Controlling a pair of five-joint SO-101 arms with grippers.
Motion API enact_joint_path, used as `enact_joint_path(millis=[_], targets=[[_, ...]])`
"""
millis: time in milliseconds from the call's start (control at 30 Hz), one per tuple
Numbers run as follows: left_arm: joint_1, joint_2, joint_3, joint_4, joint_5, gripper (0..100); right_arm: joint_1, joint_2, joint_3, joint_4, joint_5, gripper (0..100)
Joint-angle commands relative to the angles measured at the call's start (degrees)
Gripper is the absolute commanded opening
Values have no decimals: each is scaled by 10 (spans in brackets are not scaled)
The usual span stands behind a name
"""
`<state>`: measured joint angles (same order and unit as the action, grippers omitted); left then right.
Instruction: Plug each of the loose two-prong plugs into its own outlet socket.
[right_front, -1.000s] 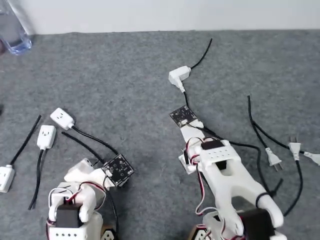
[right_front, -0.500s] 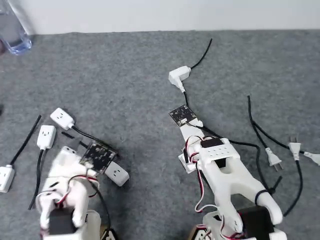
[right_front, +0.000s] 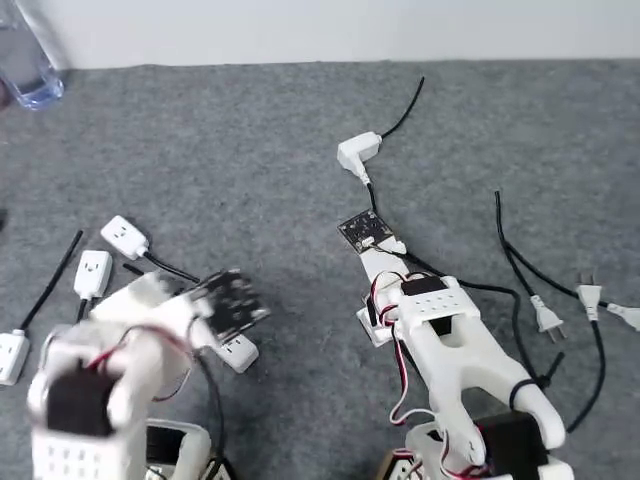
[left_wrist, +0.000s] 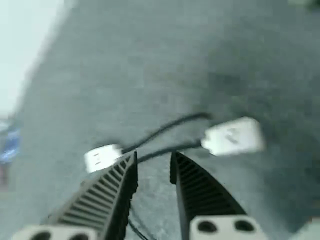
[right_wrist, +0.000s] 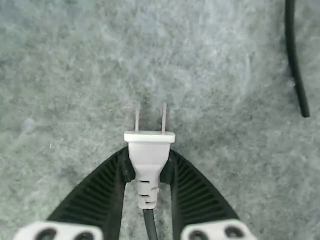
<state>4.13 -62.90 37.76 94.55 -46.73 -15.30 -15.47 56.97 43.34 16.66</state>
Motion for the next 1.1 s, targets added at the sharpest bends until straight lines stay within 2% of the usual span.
enact_joint_path(millis=[0,133,300,433,667,733,900,967,1067], targets=[[40,62,-24,10,-75,109,11,0,-30,5,-4,9],[64,100,31,-7,-156,109,16,-2,-29,5,-9,9],[64,127,189,-147,-200,110,79,1,-38,-2,-11,9],[62,127,284,-228,-255,111,72,1,-39,-2,-9,9],[55,128,324,-239,-316,115,67,1,-37,-10,-6,9],[43,127,323,-253,-317,143,67,1,-37,-10,-6,9],[-6,129,327,-273,-331,287,66,2,-37,-12,-5,9],[-13,129,327,-255,-375,299,66,2,-37,-12,-5,9],[-8,129,326,-249,-397,299,65,2,-37,-12,-5,9]])
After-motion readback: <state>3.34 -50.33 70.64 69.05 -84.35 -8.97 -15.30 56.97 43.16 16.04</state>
